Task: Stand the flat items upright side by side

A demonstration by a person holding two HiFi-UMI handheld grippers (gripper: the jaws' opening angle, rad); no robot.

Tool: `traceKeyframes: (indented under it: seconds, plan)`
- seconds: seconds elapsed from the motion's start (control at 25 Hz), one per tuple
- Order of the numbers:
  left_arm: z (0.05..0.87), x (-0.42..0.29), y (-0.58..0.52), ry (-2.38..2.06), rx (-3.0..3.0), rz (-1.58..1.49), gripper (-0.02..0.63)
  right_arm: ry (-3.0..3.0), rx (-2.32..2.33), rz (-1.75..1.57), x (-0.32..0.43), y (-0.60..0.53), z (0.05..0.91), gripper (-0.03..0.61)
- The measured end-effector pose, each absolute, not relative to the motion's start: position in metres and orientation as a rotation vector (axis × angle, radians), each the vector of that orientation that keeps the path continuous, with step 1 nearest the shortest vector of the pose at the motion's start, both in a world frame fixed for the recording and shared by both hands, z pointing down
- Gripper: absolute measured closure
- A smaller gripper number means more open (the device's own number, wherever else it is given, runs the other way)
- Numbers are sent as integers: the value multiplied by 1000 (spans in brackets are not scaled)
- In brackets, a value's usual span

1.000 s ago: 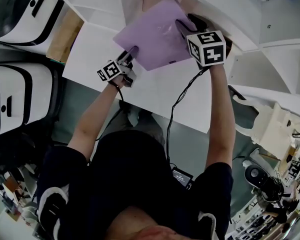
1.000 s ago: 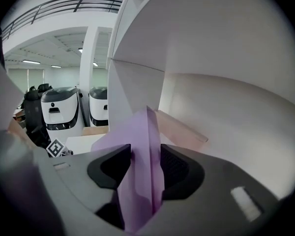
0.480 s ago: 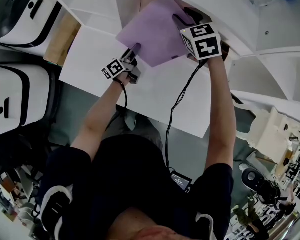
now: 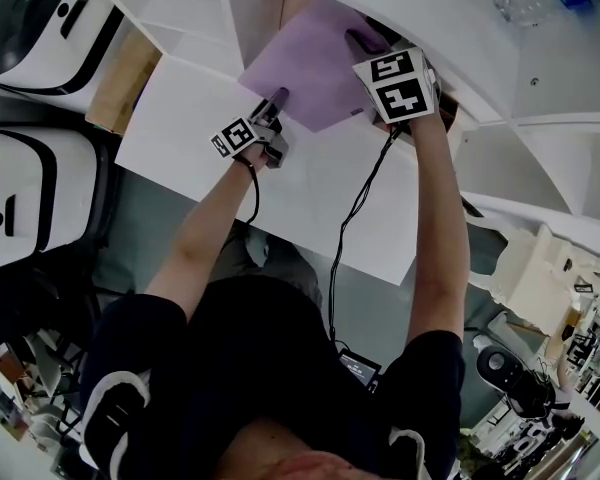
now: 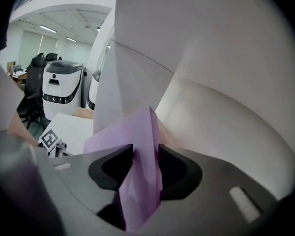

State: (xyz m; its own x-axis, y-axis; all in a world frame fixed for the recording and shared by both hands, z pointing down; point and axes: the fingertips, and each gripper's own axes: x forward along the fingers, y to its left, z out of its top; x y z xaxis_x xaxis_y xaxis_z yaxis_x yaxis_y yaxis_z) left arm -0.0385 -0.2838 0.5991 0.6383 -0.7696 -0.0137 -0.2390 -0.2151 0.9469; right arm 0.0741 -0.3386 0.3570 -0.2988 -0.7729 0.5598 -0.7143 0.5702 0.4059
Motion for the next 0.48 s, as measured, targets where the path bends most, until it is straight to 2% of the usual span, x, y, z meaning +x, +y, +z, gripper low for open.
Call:
traceKeyframes:
  seconds: [0.48]
  plan:
    - [612, -24, -305, -790, 1730, -653, 305, -2002, 1153, -243, 75, -361, 362, 426]
